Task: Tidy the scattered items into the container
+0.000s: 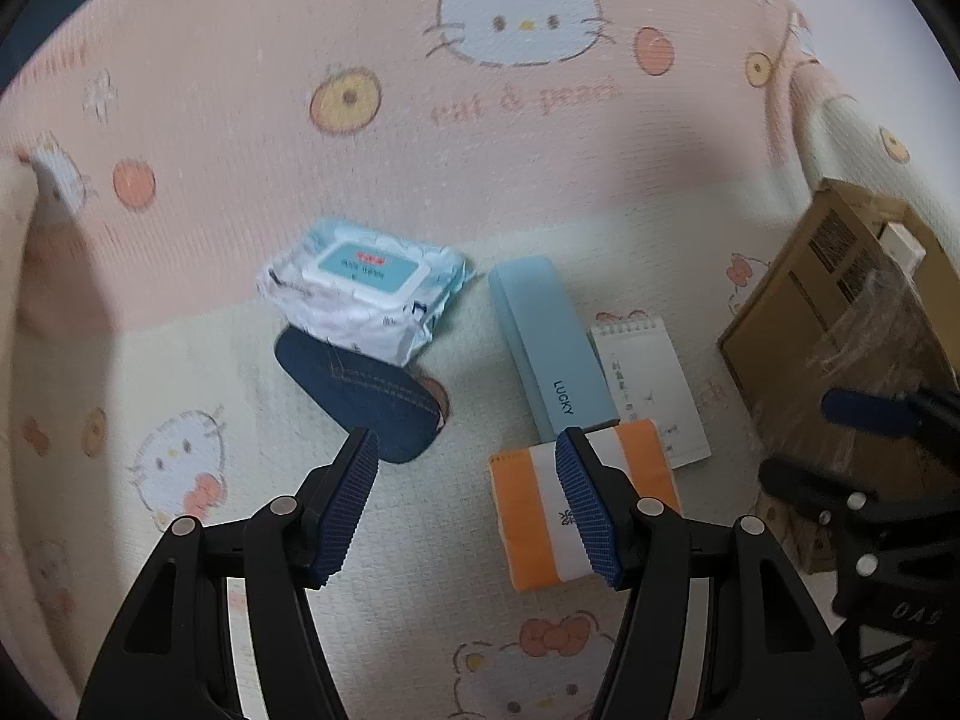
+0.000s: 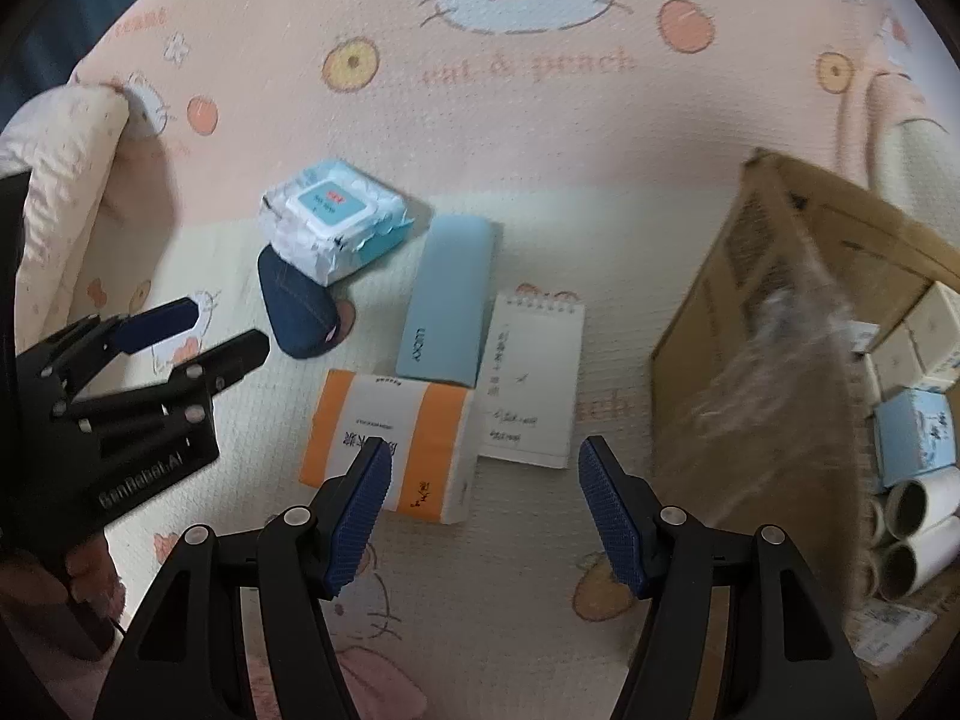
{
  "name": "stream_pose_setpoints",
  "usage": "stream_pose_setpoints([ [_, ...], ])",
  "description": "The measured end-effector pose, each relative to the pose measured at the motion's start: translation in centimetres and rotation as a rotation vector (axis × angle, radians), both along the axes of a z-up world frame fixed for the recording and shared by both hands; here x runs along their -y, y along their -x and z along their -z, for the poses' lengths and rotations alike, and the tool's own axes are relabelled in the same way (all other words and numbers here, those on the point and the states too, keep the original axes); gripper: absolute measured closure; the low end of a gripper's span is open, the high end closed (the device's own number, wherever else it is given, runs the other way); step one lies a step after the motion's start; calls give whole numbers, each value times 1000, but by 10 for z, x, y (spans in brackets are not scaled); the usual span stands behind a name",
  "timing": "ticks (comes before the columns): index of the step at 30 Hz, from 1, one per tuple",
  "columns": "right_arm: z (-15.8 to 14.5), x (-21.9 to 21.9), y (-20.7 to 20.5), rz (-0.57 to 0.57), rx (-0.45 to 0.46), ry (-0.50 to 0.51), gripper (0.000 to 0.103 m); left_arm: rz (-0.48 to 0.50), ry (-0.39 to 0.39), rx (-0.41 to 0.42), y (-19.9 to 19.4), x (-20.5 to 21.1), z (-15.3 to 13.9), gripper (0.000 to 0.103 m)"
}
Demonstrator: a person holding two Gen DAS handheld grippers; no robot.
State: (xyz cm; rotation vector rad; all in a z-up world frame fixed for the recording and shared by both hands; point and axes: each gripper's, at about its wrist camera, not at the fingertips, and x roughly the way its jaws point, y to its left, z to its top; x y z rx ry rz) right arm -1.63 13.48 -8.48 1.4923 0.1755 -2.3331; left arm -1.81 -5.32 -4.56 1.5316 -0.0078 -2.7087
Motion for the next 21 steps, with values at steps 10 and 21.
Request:
stream_pose_setpoints([
  [10, 31, 8, 10, -23, 51, 35, 44, 71, -108, 24, 0, 4, 24, 39],
  [21, 64, -4, 21, 63, 127, 64, 79, 20, -271, 157, 3, 27, 76, 57],
])
